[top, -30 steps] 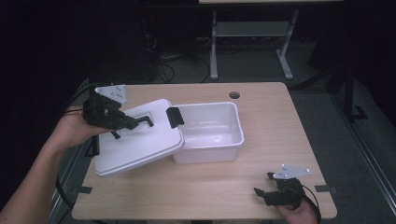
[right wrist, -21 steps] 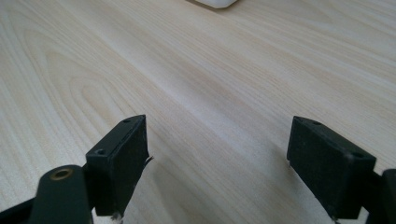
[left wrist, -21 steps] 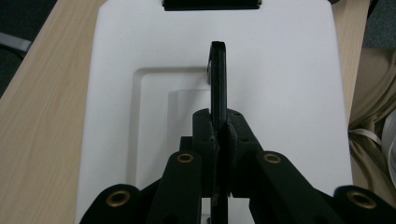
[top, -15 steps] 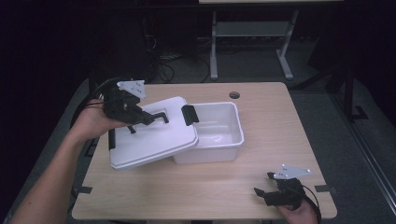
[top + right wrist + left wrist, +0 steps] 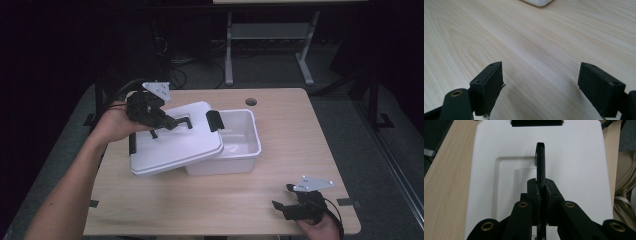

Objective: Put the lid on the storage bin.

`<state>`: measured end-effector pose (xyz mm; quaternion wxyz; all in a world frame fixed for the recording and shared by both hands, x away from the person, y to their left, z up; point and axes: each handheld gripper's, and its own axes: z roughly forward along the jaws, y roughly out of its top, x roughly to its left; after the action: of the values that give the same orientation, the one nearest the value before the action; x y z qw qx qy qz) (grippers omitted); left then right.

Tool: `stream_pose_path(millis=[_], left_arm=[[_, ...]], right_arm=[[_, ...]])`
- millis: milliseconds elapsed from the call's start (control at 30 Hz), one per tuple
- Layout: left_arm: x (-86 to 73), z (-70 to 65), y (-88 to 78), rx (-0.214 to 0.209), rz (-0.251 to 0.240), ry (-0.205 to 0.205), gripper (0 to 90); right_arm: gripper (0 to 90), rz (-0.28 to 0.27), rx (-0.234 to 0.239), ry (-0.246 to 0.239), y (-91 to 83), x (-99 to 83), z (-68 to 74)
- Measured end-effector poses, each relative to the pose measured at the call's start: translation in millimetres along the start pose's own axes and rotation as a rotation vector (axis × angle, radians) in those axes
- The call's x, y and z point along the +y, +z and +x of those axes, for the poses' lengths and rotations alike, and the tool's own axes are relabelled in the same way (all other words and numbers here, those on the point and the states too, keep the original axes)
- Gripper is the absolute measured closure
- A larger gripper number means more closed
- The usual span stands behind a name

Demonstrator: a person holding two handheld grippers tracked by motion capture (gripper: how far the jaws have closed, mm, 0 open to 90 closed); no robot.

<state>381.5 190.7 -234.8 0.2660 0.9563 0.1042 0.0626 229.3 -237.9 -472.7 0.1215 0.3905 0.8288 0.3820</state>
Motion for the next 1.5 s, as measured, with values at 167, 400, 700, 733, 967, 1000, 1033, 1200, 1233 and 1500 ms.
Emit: stream_pose_path(millis=[167, 400, 700, 733, 967, 1000, 1033, 1200, 1233, 1500], left_arm=[[11.2, 3.6, 7.1, -0.012, 0.001, 0.010, 84.2], [19.5, 7.4, 11.8, -0.021, 0.008, 0.027, 84.3], [31.5, 11.2, 20.9, -0.031, 0.001, 0.043, 84.3], [32.7, 11.5, 21.6, -0.032, 0.000, 0.041, 84.2], [41.1, 14.1, 27.3, -0.037, -0.008, 0.050, 84.2], [44.0, 14.6, 29.3, -0.042, -0.006, 0.055, 84.3], [44.0, 14.6, 29.3, -0.042, -0.006, 0.055, 84.3], [51.4, 16.1, 35.6, -0.054, -0.007, 0.064, 84.3], [52.6, 16.7, 36.7, -0.054, -0.004, 0.071, 84.3], [65.1, 18.8, 51.5, -0.073, -0.009, 0.081, 84.3]], right_arm=[[19.6, -0.001, -0.004, 0.002, -0.7, -0.1, -0.8], [19.6, -0.006, -0.005, 0.005, 0.0, 0.7, -1.5], [19.6, -0.013, -0.009, 0.008, -1.1, 0.2, -3.0], [19.6, -0.013, -0.008, 0.008, -1.2, 0.1, -3.1], [19.6, -0.017, -0.010, 0.011, -2.5, -0.5, -3.6], [19.6, -0.018, -0.011, 0.013, -2.5, -0.5, -3.4], [19.6, -0.019, -0.011, 0.010, -2.6, -0.5, -3.6], [19.6, -0.022, -0.011, 0.013, -3.2, -0.8, -4.1], [19.6, -0.022, -0.011, 0.013, -3.2, -0.8, -4.1], [19.6, -0.023, -0.011, 0.011, -3.9, -1.2, -4.1]])
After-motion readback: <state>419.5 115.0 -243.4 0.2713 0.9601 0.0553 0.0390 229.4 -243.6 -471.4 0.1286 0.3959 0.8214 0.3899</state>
